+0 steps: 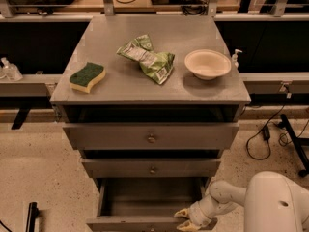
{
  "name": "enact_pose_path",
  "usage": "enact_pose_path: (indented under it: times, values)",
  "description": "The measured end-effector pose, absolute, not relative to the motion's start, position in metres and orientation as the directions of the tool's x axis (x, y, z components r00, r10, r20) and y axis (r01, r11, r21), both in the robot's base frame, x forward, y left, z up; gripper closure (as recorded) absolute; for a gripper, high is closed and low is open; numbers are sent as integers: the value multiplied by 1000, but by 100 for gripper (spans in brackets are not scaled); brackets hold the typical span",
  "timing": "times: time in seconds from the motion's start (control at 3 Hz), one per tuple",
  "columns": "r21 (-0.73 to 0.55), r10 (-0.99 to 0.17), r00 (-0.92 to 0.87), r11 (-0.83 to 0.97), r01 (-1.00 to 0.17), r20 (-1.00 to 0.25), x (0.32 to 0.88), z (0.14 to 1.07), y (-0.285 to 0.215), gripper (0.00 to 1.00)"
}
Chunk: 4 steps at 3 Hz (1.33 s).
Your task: Open bottom drawer
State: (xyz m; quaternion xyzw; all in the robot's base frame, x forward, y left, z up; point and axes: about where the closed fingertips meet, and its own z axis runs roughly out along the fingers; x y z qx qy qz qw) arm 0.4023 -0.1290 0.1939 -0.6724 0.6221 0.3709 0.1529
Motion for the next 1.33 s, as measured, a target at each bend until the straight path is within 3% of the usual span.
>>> enact_pose_path:
  times: [1.0,1.33]
  values:
    - [254,-727,-47,-179,-950,-685,403,196,-129,1]
    - [242,-758,-28,-173,-955,-652,403,206,-129,0]
